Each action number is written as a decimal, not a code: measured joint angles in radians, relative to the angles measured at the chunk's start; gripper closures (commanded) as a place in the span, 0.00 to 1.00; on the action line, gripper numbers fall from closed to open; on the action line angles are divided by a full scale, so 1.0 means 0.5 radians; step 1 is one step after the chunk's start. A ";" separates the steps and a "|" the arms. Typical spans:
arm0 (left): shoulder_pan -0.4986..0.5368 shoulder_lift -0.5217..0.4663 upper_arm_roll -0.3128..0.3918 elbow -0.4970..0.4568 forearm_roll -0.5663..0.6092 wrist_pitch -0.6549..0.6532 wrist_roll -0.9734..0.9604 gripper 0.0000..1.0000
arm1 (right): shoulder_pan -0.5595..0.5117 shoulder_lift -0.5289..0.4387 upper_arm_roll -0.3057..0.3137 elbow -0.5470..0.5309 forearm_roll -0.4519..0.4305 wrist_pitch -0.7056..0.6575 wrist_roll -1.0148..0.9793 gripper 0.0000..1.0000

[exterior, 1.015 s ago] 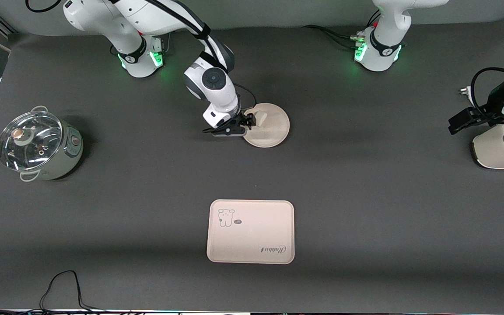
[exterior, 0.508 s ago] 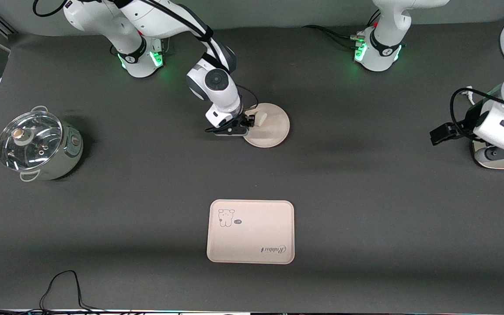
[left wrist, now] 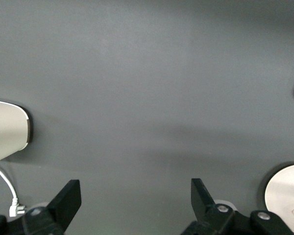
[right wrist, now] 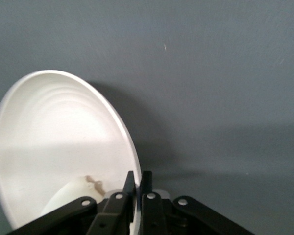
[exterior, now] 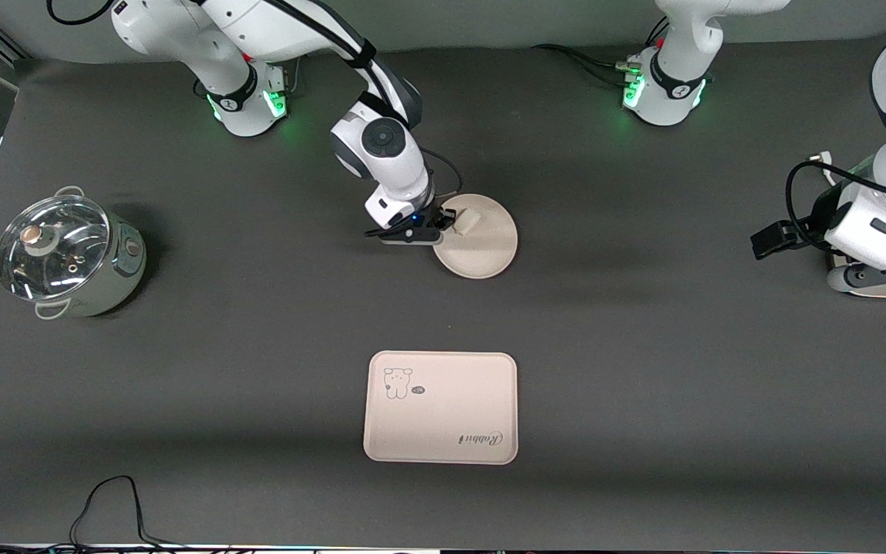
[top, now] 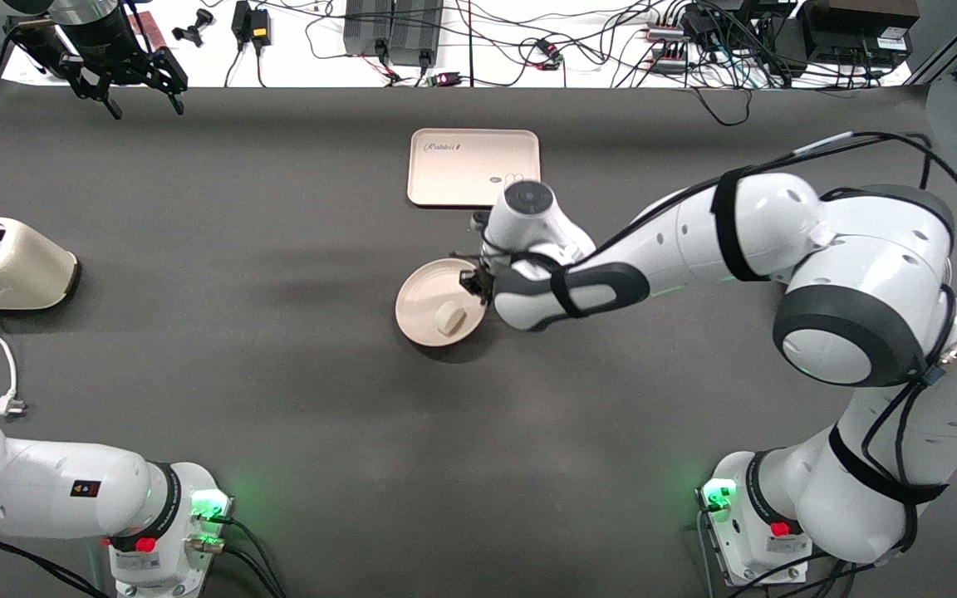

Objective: Place bun in plate and plate on tray

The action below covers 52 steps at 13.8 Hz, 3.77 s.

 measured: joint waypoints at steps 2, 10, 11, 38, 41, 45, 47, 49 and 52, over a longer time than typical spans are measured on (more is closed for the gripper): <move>0.000 0.002 0.000 0.000 0.000 0.000 0.000 0.00 | -0.039 -0.062 -0.036 0.175 0.000 -0.281 0.005 1.00; 0.000 0.010 -0.001 0.001 0.000 0.002 0.000 0.00 | -0.199 -0.020 -0.390 0.768 0.317 -0.578 -0.504 1.00; -0.001 0.011 -0.001 0.001 0.000 0.002 0.000 0.00 | -0.206 0.034 -0.451 0.856 0.351 -0.579 -0.588 1.00; -0.025 0.022 -0.008 0.002 0.001 0.028 0.000 0.00 | -0.370 0.581 -0.839 1.819 0.479 -0.958 -1.143 0.00; -0.025 0.024 -0.008 0.001 0.001 0.028 0.000 0.00 | -0.498 0.218 -0.901 1.563 0.478 -1.274 -1.502 0.00; -0.031 0.026 -0.010 -0.001 0.001 0.028 0.000 0.00 | -0.752 -0.312 -0.895 1.272 0.332 -1.692 -1.633 0.00; -0.052 0.027 -0.012 -0.011 0.001 0.028 -0.009 0.00 | -0.950 -0.559 -0.782 1.205 0.238 -1.931 -1.633 0.00; -0.072 0.027 -0.012 -0.023 0.001 0.030 -0.019 0.00 | -1.345 -0.748 -0.432 1.128 0.177 -2.073 -1.633 0.00; -0.077 0.022 -0.009 -0.024 0.001 0.029 -0.029 0.00 | -1.590 -0.933 -0.178 0.917 0.083 -2.061 -1.620 0.00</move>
